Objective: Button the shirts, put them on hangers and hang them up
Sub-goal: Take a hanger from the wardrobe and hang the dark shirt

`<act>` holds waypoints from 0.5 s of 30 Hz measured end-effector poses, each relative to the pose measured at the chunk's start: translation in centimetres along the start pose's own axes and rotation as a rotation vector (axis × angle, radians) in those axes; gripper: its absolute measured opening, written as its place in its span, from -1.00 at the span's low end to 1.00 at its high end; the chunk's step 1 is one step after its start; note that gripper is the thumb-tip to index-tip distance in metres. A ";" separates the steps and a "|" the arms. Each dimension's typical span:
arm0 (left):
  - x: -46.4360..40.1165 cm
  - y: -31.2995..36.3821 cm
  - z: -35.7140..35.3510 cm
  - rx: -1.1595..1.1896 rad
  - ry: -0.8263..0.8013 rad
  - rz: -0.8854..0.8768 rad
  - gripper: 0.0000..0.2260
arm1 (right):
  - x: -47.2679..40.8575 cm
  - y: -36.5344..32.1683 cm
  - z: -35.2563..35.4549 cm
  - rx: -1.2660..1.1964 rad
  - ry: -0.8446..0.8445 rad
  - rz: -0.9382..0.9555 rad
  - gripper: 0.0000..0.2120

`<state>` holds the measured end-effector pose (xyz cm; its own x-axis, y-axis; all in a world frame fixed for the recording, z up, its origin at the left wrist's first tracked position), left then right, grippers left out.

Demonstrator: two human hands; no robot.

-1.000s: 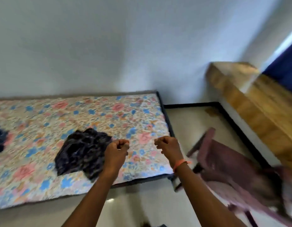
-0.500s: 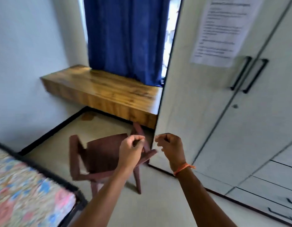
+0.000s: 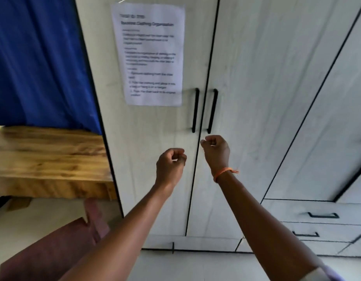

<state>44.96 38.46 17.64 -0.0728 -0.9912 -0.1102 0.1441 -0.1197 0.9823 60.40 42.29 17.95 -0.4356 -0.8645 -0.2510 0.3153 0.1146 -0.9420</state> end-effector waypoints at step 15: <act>-15.0 1.3 -7.6 -0.132 -0.081 -0.209 -0.71 | -12.3 1.3 -2.0 -0.125 0.056 0.107 -0.65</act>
<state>53.71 52.79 19.45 -0.1924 -0.9373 -0.2906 0.2445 -0.3326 0.9108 64.48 54.04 19.40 -0.4525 -0.8159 -0.3598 0.2566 0.2673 -0.9288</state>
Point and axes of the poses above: each hand's wrist, its own x-axis away from the middle knuckle, its own z-axis out of the back of the hand, y = z × x, the point moved 1 cm from there along -x, towards the middle knuckle, and after that the axes turned 7 degrees about -y, right-handed, at the moved point
